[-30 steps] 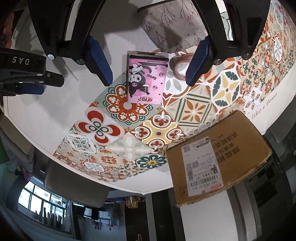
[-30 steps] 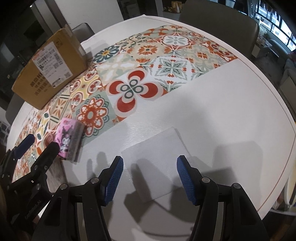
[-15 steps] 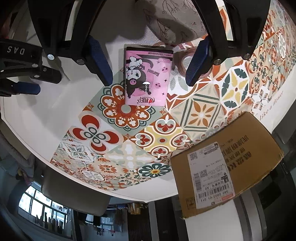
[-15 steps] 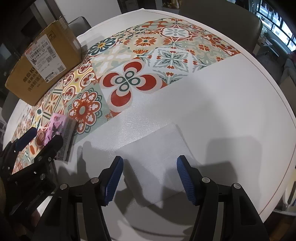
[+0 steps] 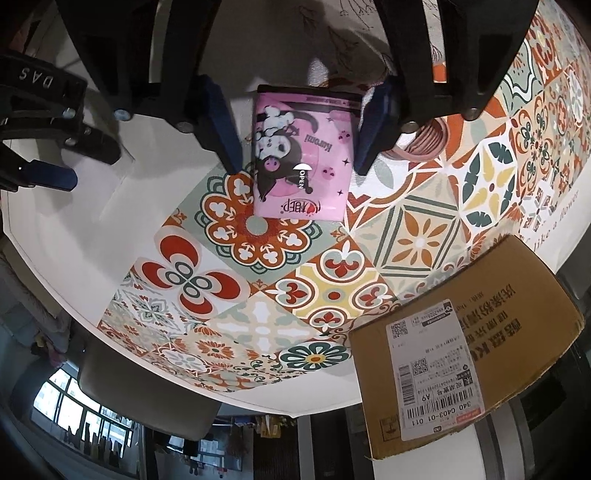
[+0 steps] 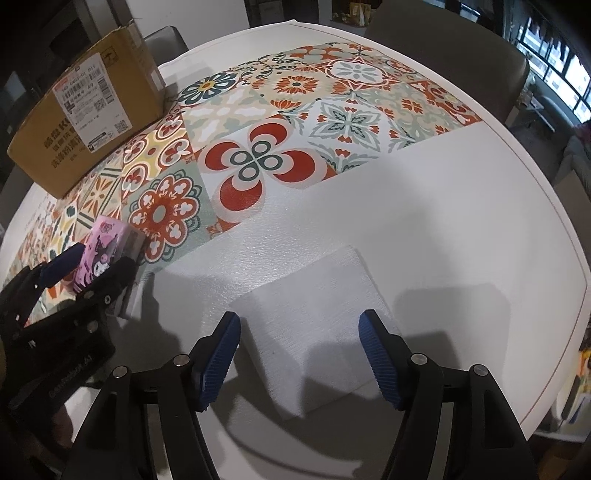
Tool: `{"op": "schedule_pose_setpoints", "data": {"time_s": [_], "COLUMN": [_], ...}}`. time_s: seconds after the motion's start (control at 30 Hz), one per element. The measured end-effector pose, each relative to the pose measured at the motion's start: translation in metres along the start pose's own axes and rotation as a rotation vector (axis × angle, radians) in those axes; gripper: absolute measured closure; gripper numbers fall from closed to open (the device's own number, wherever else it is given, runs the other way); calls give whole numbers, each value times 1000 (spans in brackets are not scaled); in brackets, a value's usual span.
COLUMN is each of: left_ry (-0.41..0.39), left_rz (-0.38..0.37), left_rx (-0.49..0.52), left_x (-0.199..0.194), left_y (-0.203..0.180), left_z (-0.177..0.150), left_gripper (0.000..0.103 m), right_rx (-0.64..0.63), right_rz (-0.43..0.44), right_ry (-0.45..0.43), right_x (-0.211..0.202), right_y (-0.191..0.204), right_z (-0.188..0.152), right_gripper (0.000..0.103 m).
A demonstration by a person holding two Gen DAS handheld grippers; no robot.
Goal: Organize soft objects
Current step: 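Grasp the pink Kuromi tissue pack with the left tool while the right tool grasps the white tissue, then lift the tissue pack and white tissue and carry both toward the box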
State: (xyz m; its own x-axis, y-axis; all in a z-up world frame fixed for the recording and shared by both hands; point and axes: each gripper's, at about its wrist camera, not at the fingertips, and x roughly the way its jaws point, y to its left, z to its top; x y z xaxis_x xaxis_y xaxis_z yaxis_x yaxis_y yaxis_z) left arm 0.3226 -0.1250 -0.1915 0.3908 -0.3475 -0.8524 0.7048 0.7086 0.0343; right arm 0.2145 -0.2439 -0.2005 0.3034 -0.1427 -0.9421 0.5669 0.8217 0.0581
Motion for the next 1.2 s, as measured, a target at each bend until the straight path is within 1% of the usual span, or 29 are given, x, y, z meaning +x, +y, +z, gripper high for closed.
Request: {"op": "schedule_pose_setpoints", "data": {"time_s": [0.03, 0.1, 0.17, 0.27, 0.3, 0.33, 0.37, 0.43, 0.53, 0.7, 0.93, 1.2], "left_ry": [-1, -2, -3, -3, -2, -1, -1, -8, -17, -27, -53, -86], "left_rz": [3, -2, -10, -7, -14, -21, -23, -21, -29, -26, -18, 14], "left_rx": [3, 8, 12, 10, 6, 2, -1, 0, -6, -29, -73, -133], "left_x": [0, -1, -2, -3, -4, -5, -7, -10, -16, -27, -48, -71], "left_y": [-1, -2, -5, -8, -10, -11, -13, -17, -22, -27, -29, -28], "left_z": [0, -1, -2, -2, -3, -3, -3, -3, -4, -5, -6, -7], "left_gripper": [50, 50, 51, 51, 51, 51, 51, 51, 51, 51, 51, 51], "right_rx": [1, 0, -9, -15, -16, -14, -12, -11, 15, 27, 0, -61], "right_rz": [-6, -30, -35, -36, -29, -18, -3, 17, 68, 107, 141, 177], "right_ry": [-3, -12, -20, -33, -38, -41, -43, -46, -38, -34, -58, -93], "right_x": [0, -1, -2, -4, -5, -5, -6, -5, -5, -8, -24, -44], "right_y": [0, -1, -3, -7, -9, -10, -12, -14, -22, -27, -27, -23], "right_z": [0, -1, -1, -1, -1, -1, -1, -2, -1, -4, -7, -3], "right_gripper": [42, 51, 55, 69, 81, 87, 88, 92, 94, 94, 94, 95]}}
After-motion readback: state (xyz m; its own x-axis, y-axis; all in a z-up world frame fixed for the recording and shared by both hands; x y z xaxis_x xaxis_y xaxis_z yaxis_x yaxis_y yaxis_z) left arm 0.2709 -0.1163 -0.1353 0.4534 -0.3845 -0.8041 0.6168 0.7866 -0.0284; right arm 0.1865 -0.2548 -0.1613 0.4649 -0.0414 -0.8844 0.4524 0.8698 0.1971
